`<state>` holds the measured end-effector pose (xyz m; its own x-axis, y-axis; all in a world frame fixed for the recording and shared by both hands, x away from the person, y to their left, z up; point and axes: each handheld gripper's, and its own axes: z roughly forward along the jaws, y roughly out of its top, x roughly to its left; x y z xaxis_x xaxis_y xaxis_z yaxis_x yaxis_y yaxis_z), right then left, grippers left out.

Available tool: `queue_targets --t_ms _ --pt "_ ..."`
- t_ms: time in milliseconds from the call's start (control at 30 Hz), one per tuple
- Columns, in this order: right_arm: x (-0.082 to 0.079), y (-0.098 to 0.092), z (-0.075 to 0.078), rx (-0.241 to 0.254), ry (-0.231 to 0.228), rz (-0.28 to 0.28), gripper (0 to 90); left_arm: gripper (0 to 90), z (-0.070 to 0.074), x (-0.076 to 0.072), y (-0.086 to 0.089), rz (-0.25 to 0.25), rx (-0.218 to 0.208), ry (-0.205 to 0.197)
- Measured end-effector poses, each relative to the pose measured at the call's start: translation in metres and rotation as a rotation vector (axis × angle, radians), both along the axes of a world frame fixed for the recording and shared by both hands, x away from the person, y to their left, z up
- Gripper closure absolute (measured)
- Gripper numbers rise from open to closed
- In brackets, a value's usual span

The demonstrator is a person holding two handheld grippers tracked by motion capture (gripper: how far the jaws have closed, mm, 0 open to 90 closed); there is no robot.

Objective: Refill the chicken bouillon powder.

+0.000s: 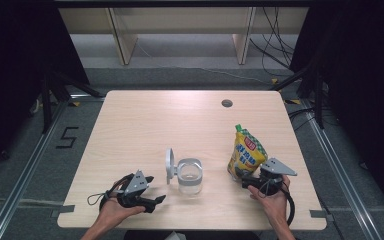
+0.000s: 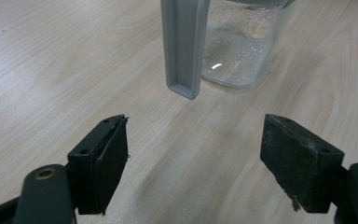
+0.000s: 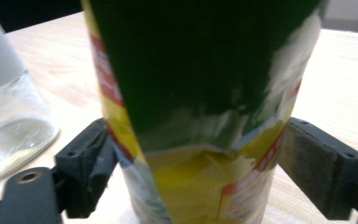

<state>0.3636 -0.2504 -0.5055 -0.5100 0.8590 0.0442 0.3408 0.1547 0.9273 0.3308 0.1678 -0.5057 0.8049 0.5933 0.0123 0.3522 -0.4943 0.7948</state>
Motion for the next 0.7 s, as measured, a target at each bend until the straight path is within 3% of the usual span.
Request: queue_targets --t_ms 100,167,200,333,367,400,467,500,567,600,633,667,700 --pt "0.002 0.004 -0.004 0.013 -0.029 -0.015 16.3 22.9 -0.001 0.000 -0.001 0.002 0.002 -0.012" --pt "0.002 0.007 -0.005 0.020 -0.023 -0.024 16.9 22.9 0.000 0.001 0.000 -0.012 0.036 -0.004" --pt "0.004 0.007 -0.006 0.012 -0.051 -0.018 17.1 22.8 -0.001 0.000 -0.001 -0.006 0.019 -0.007" --pt "0.006 0.009 -0.007 0.029 -0.067 -0.024 17.5 22.8 -0.002 -0.001 -0.004 0.007 -0.016 -0.005" --pt "0.008 0.007 -0.007 0.006 -0.089 -0.016 18.0 22.7 -0.002 -0.001 -0.003 0.002 -0.015 0.003" --pt "0.009 0.008 -0.010 0.039 -0.063 -0.011 19.4 22.7 -0.002 0.000 -0.001 -0.008 0.027 -0.010" --pt "0.010 0.010 -0.011 0.064 -0.070 -0.038 18.7 22.7 -0.001 0.000 -0.002 -0.005 0.037 -0.012" --pt "0.010 0.010 -0.011 0.064 -0.070 -0.038 18.7 22.7 -0.003 -0.001 -0.003 -0.010 0.011 -0.008" --pt "0.012 0.009 -0.010 0.045 -0.074 -0.022 19.4 22.7 -0.002 -0.001 -0.003 -0.009 0.006 -0.004" --pt "0.009 0.011 -0.010 0.071 -0.039 -0.021 19.5 22.7 -0.002 -0.002 -0.003 -0.005 0.008 -0.010" --pt "0.009 0.012 -0.010 0.066 -0.031 -0.030 19.5 22.7 -0.002 -0.002 -0.003 -0.009 0.009 -0.011" --pt "0.010 0.011 -0.010 0.063 -0.040 -0.021 19.5 22.7 -0.002 0.001 -0.002 -0.031 0.025 -0.026" --pt "0.011 0.010 -0.010 0.053 -0.067 -0.022 19.5 22.7 -0.002 0.001 -0.002 -0.022 0.040 -0.029"
